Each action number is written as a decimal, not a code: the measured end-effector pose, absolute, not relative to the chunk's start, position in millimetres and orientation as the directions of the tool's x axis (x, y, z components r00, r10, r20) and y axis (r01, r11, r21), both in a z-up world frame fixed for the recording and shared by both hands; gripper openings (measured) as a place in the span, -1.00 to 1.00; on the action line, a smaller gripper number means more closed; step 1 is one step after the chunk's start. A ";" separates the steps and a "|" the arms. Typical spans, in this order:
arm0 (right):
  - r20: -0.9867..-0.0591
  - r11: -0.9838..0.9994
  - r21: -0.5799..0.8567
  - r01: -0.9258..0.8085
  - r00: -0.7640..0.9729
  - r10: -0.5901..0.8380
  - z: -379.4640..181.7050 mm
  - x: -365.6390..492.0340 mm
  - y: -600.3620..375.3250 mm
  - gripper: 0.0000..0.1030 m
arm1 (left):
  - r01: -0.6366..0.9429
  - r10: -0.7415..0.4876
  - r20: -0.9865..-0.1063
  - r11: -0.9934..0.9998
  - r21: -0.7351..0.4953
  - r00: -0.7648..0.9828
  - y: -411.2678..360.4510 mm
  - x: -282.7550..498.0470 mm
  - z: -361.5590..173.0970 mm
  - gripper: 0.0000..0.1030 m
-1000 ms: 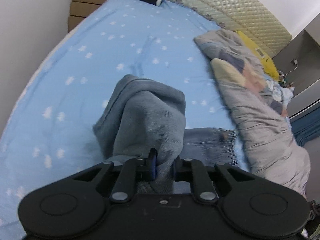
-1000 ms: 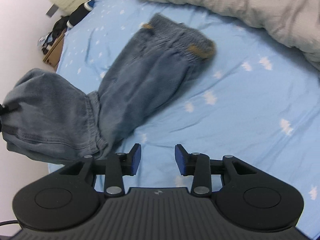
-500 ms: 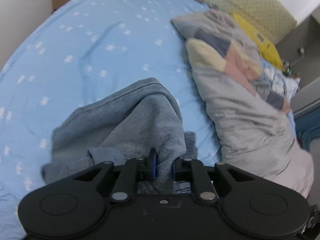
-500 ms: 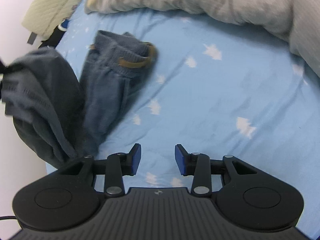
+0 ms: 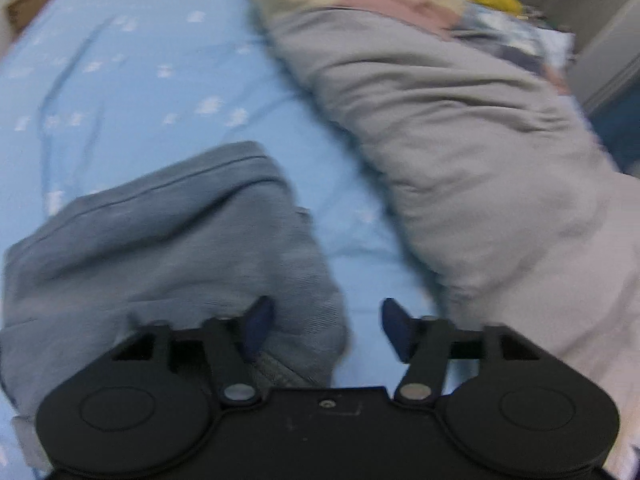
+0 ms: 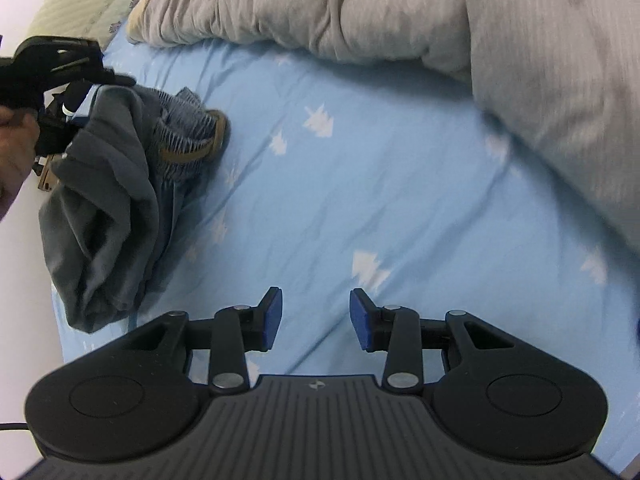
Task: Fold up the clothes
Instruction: 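Lift the folded jeans with the left gripper and fold them over toward the waistband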
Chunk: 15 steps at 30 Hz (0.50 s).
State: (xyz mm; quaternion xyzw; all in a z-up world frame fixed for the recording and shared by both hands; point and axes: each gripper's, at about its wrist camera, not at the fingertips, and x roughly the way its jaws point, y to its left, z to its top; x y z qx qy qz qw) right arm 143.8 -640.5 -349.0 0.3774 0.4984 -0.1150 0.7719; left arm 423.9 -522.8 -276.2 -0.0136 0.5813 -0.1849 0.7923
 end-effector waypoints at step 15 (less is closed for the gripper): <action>-0.669 0.834 0.544 0.092 0.647 0.365 -230.3 354.7 -604.1 0.28 | 0.104 -0.368 -0.859 0.929 -0.354 0.356 -307.5 418.6 -228.7 0.43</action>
